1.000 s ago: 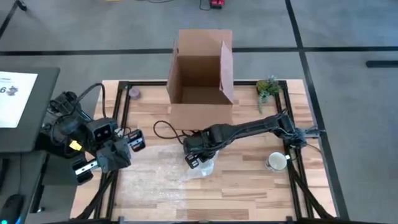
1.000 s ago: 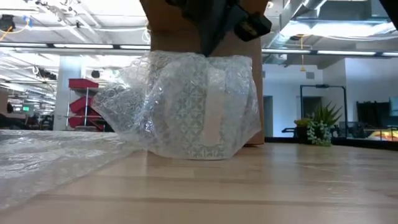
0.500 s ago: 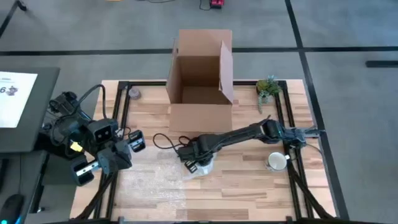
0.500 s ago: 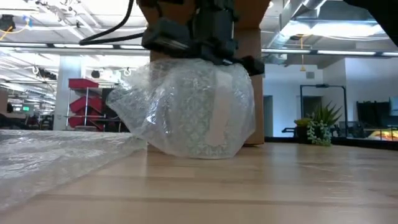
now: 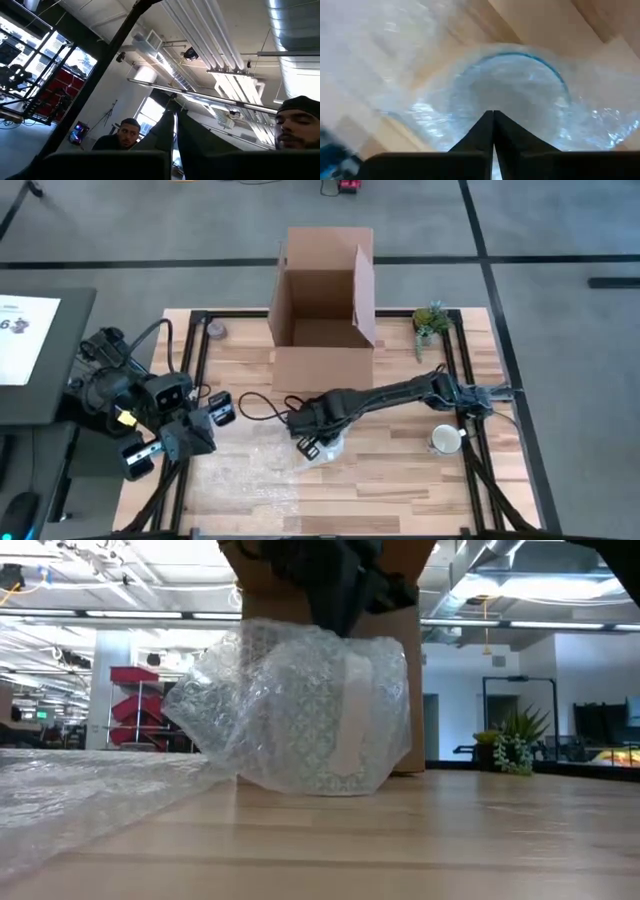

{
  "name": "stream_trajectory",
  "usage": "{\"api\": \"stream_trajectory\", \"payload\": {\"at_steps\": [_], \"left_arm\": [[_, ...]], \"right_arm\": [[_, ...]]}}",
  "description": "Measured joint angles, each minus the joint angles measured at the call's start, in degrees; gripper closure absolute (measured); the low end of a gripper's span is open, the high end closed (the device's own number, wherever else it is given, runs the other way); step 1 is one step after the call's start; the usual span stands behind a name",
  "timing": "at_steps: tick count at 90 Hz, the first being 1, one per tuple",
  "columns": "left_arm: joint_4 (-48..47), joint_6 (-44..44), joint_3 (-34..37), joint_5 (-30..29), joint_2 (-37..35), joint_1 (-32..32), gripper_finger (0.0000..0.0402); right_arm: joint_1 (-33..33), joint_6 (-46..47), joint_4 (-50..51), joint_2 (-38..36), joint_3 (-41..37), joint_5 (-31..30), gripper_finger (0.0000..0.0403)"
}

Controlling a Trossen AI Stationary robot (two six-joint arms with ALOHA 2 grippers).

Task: Wrap mug
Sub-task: Put the wrapped blue patterned mug into the cardboard box

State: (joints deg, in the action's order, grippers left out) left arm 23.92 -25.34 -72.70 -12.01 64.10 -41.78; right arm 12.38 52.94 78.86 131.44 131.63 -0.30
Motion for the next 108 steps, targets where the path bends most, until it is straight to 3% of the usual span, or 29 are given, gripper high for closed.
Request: {"api": "stream_trajectory", "payload": {"at_steps": [11,32,44,55,75,86,95,108], "left_arm": [[-0.3,0.0,0.0,0.0,0.0,0.0,0.0402],[-0.7,-0.7,0.0,0.0,0.0,0.0,0.0402],[-0.8,-0.7,0.0,0.2,0.0,0.0,0.0402],[-1.0,-0.7,0.0,0.2,0.0,0.0,0.0402],[-0.9,-0.7,0.0,0.2,0.0,0.0,0.0402],[-0.9,-1.4,0.0,0.2,0.0,0.0,0.0402],[-0.8,-1.5,0.0,0.2,0.0,0.0,0.0402],[-0.7,-1.4,0.0,0.2,0.0,0.0,0.0402]], "right_arm": [[0.0,-3.7,1.5,0.1,3.4,0.6,0.0363],[1.1,-10.5,-1.6,-2.2,2.7,6.2,0.0233],[3.1,-12.1,-1.1,-0.6,2.0,6.3,0.0161],[3.3,-10.0,0.4,3.0,1.8,2.8,0.0135],[2.1,-8.8,0.5,8.4,2.0,0.9,0.0135],[1.8,-8.8,0.4,10.3,2.1,0.8,0.0163],[1.8,-8.8,0.1,11.0,2.2,0.5,0.0221],[1.9,-9.0,0.2,10.4,2.1,-0.2,0.0341]]}}
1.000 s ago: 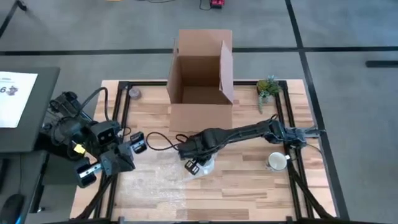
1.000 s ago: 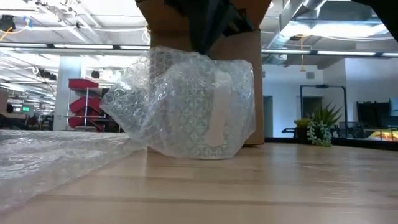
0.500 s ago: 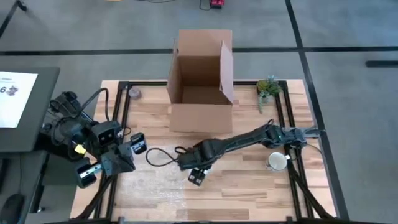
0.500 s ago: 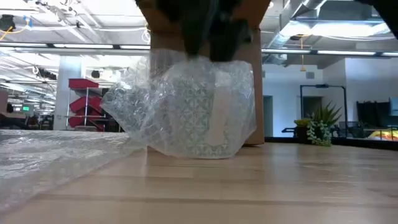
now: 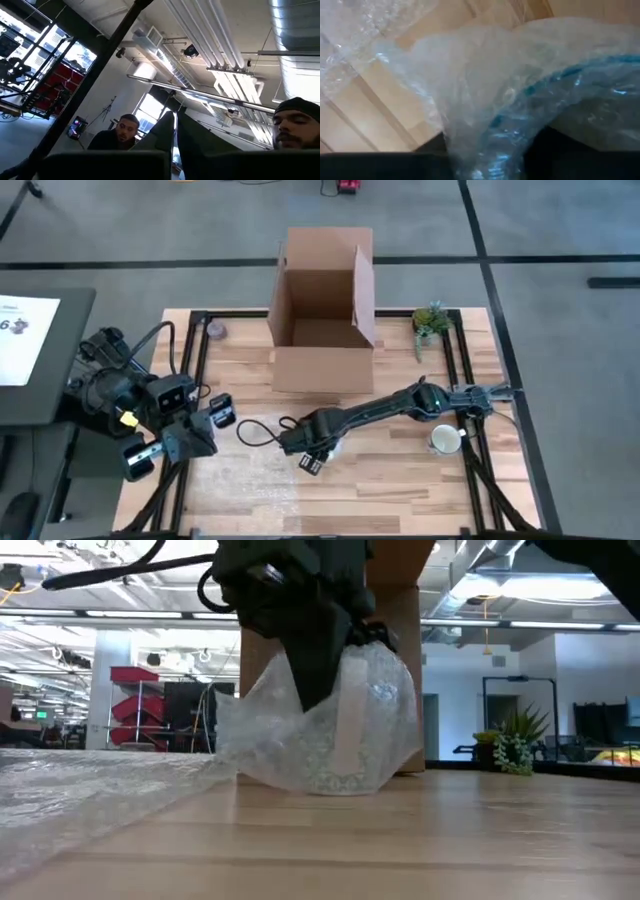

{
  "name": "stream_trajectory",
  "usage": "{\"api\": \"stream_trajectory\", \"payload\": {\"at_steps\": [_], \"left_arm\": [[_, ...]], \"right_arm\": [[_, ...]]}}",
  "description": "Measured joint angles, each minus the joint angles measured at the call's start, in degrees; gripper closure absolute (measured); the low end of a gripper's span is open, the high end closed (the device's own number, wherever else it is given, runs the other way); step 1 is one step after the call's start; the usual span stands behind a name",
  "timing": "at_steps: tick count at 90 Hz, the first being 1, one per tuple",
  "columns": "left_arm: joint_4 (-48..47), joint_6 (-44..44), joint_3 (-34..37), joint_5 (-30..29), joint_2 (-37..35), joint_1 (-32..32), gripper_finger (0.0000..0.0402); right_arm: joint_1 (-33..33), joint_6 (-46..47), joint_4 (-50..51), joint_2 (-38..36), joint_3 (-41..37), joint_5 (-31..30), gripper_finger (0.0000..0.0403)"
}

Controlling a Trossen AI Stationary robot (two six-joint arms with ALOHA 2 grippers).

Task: Wrap mug
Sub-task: Put the wrapped blue patterned mug into the cardboard box

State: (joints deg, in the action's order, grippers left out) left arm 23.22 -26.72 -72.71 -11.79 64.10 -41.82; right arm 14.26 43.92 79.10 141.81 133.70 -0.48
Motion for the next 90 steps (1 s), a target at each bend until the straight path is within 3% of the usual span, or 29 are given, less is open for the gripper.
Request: {"api": "stream_trajectory", "payload": {"at_steps": [6,19,28,43,62,77,90], "left_arm": [[0.0,0.2,0.0,-0.1,0.0,0.0,0.0402],[-0.1,4.3,0.0,-2.4,0.0,0.0,0.0402],[-1.8,8.0,0.0,-7.9,0.0,0.2,0.0402],[-17.6,8.0,-4.5,-10.3,1.4,5.1,0.0402],[-46.2,9.4,-23.5,-10.0,10.6,15.3,0.0402],[-62.1,11.8,-41.1,-9.1,23.2,25.1,0.0402],[-80.9,13.6,-58.7,-10.1,36.0,31.3,0.0402]], "right_arm": [[0.2,0.4,0.8,-1.0,-0.2,-0.1,0.0377],[2.8,5.7,0.9,-4.2,-0.5,-2.9,0.0377],[6.9,9.9,0.3,-9.4,-0.4,-4.1,0.0377],[15.6,18.3,-3.2,-15.1,-0.2,-7.2,0.0377],[24.7,31.8,-6.2,-18.6,-0.1,-15.7,0.0377],[29.9,41.2,-6.0,-17.6,-0.3,-16.8,0.0377],[32.0,43.3,-5.7,-17.9,-0.2,-17.8,0.0377]]}}
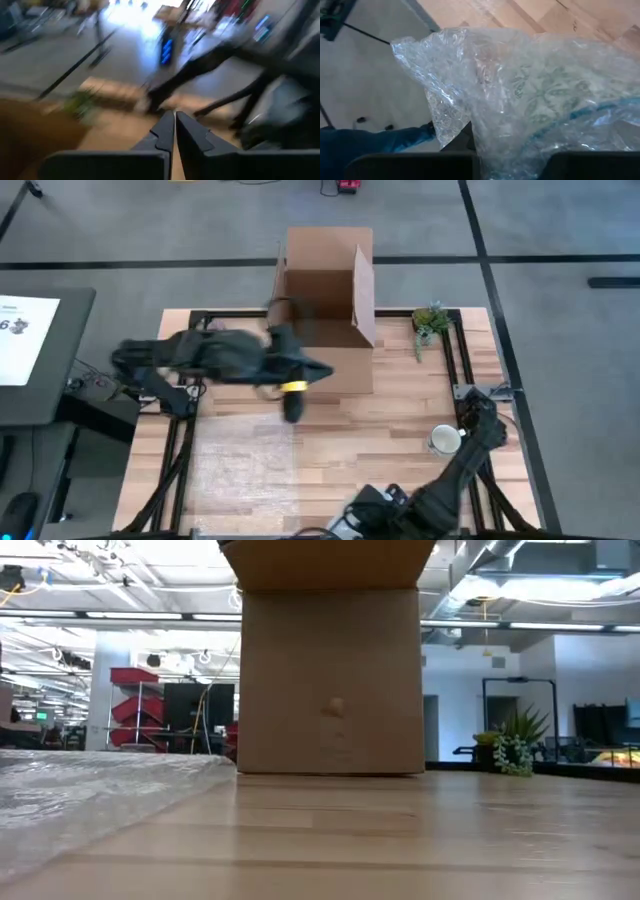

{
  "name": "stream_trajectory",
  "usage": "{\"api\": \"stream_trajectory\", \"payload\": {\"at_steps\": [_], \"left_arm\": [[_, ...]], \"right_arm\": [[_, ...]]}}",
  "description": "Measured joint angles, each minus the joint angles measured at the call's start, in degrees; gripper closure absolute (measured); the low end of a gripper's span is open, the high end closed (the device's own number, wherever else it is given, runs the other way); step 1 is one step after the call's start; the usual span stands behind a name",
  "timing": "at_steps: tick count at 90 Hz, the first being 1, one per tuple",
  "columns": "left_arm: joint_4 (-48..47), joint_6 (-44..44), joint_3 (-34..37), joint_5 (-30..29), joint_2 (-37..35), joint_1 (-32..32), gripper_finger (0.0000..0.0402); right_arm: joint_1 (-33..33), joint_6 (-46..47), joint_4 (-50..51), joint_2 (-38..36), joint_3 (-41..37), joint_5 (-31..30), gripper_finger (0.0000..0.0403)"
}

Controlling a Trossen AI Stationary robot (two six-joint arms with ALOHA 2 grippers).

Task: Wrap mug
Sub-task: Put the wrapped blue patterned mug into the cardboard box

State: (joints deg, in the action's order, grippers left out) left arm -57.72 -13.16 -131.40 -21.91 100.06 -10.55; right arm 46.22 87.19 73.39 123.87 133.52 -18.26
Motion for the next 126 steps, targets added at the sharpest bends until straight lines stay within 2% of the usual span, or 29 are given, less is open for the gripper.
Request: {"api": "stream_trajectory", "payload": {"at_steps": [4,16,25,32,67,85,99,115,126], "left_arm": [[-5.8,-0.5,-3.9,-1.1,3.4,1.6,0.0402],[-7.3,-4.5,2.4,-0.2,4.6,7.3,0.0402],[-8.0,-5.8,3.5,0.3,6.7,10.4,0.0402],[-5.2,-5.2,3.5,0.4,8.2,11.6,0.0402],[13.0,3.9,3.6,-3.6,10.0,12.3,0.0402],[25.6,11.0,3.4,5.1,14.0,12.4,0.0402],[25.1,12.3,3.6,8.2,17.3,11.5,0.0402],[28.7,14.2,3.6,7.3,14.5,7.4,0.0402],[28.8,15.1,3.4,0.2,10.8,5.6,0.0402]], "right_arm": [[0.0,-0.2,0.0,0.0,0.0,0.0,0.0377],[-0.4,-2.3,0.6,0.2,0.0,-0.2,0.0377],[-0.6,-4.4,0.6,0.1,0.0,-0.1,0.0373],[-0.7,-7.0,0.5,0.1,0.0,0.1,0.0375],[-0.5,-13.2,1.1,0.0,0.0,1.0,0.0376],[0.4,-13.8,1.5,0.0,0.0,1.2,0.0376],[1.2,-12.6,1.3,0.0,0.0,1.3,0.0376],[2.2,-10.4,1.6,0.0,0.0,1.2,0.0375],[2.2,-10.4,1.9,0.0,0.0,0.5,0.0375]]}}
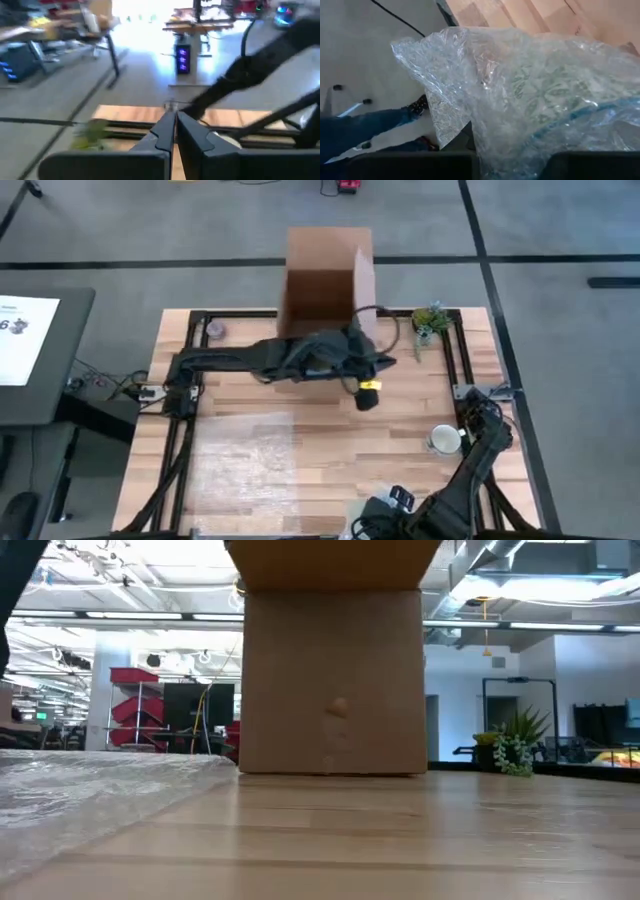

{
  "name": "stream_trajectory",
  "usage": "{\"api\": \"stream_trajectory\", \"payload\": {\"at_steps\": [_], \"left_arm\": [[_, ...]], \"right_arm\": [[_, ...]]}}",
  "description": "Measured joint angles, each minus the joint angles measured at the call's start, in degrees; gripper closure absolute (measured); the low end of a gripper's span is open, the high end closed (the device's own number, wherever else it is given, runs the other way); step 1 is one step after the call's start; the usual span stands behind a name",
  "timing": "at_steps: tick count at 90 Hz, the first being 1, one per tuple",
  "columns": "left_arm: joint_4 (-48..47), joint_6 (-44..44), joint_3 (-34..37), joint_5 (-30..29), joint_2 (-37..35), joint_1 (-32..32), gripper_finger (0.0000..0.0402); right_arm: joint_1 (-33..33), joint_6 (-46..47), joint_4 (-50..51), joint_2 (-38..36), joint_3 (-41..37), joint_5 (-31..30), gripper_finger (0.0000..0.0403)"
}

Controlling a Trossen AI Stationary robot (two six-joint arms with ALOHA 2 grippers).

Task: Wrap mug
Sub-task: Put the wrapped blue patterned mug into the cardboard box

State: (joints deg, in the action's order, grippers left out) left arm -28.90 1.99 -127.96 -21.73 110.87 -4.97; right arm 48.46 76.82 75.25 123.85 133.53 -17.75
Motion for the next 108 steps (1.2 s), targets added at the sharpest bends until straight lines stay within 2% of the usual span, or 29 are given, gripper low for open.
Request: {"api": "stream_trajectory", "payload": {"at_steps": [7,21,27,32,47,55,70,88,102,108], "left_arm": [[-1.5,0.8,0.0,-6.9,-1.6,-0.5,0.0402],[-5.3,0.7,0.1,-24.4,-4.3,-0.8,0.0402],[-7.6,0.4,0.0,-29.5,-4.5,0.3,0.0402],[-10.1,-0.8,0.0,-31.1,-4.1,1.4,0.0402],[-20.7,-11.1,0.2,-30.5,-2.2,5.8,0.0402],[-21.4,-13.9,0.1,-27.3,-1.4,8.0,0.0402],[-14.2,-10.6,0.1,-15.6,0.2,9.5,0.0402],[-9.0,-4.5,0.1,-4.9,3.5,9.5,0.0402],[-7.9,-1.7,0.1,-0.7,6.2,8.4,0.0402],[-10.8,-1.6,0.1,0.2,6.8,8.2,0.0402]], "right_arm": [[-0.5,-0.5,0.3,0.0,0.0,-0.4,0.0375],[-1.2,-1.7,0.5,0.0,0.0,-0.6,0.0374],[-1.3,-1.7,0.7,0.0,0.0,-0.7,0.0375],[-1.3,-1.9,0.6,0.0,0.0,-0.7,0.0375],[-1.2,-1.6,0.5,0.0,0.0,-0.6,0.0374],[-0.9,-0.9,0.2,0.0,0.0,-0.6,0.0374],[-0.6,0.2,0.2,0.0,0.0,-0.7,0.0373],[-0.5,0.3,0.6,0.0,0.0,-1.2,0.0373],[-0.4,0.7,0.8,0.0,0.0,-2.3,0.0373],[-0.5,0.7,1.2,0.0,0.0,-2.3,0.0373]]}}
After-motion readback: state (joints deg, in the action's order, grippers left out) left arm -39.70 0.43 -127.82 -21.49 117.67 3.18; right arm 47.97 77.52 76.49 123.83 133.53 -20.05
